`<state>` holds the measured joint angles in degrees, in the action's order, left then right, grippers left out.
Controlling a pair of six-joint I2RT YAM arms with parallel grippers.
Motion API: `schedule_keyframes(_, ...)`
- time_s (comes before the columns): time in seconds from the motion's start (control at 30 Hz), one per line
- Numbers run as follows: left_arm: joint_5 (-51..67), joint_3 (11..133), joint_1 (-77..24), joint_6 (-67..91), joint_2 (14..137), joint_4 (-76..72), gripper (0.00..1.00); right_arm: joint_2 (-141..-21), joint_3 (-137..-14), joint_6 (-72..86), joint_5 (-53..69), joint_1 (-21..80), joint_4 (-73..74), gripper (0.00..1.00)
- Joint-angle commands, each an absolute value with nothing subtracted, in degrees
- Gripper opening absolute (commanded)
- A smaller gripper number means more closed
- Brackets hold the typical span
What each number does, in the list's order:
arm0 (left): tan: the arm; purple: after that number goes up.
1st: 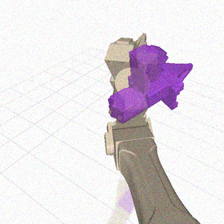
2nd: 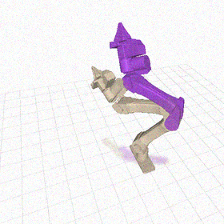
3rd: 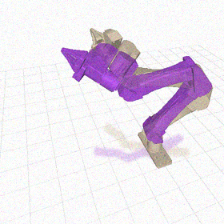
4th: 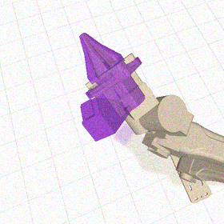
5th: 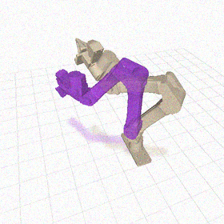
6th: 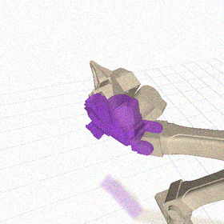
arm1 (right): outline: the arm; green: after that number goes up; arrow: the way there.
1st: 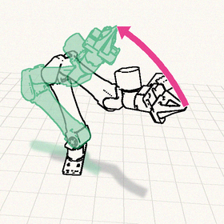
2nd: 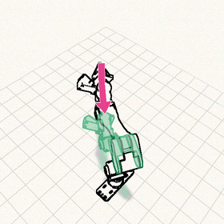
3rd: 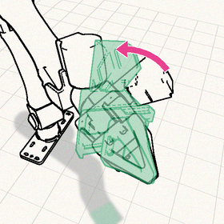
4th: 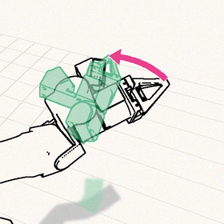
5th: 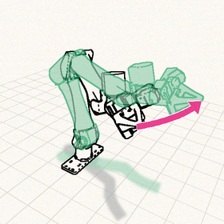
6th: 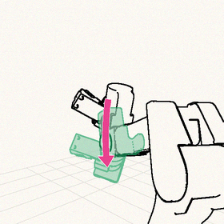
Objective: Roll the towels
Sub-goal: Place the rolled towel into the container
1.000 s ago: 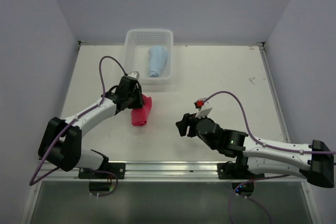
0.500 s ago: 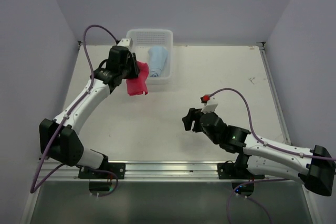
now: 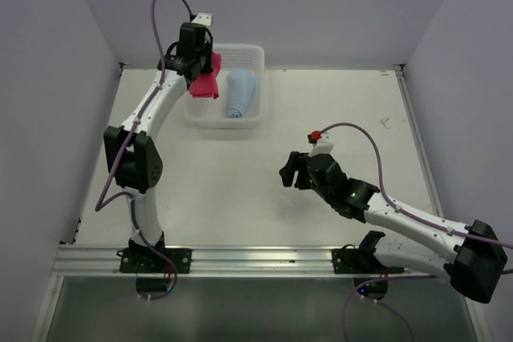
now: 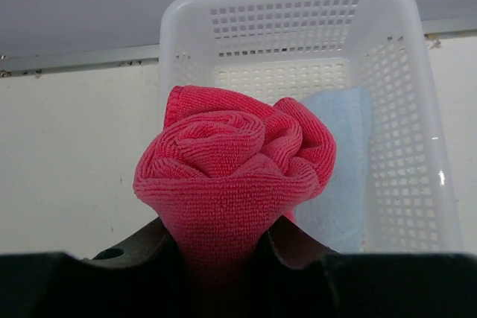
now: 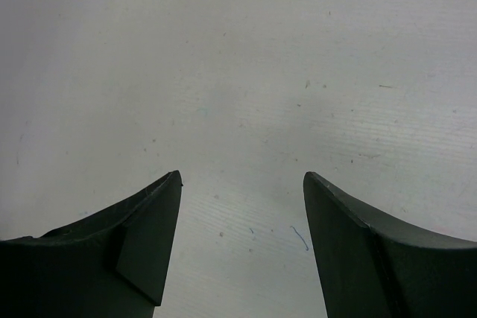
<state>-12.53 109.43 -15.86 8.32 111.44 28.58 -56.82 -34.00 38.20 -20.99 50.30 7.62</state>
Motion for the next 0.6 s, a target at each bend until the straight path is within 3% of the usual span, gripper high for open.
schedule_keyframes(0.0,-15.29,118.1,-15.47,1.5,117.58,31.11,0.09,-58.62,-36.12,37.44,-16.97,48.09,5.89,0.7)
schedule_keyframes(0.1,-14.07,120.49,-15.47,0.53,122.16,31.46,0.14,-59.94,-36.21,37.27,-15.29,46.15,5.62,0.7)
schedule_keyframes(0.57,-11.17,117.86,-15.47,5.18,132.09,30.33,0.15,-60.12,-33.4,37.35,-10.81,39.55,5.1,0.7)
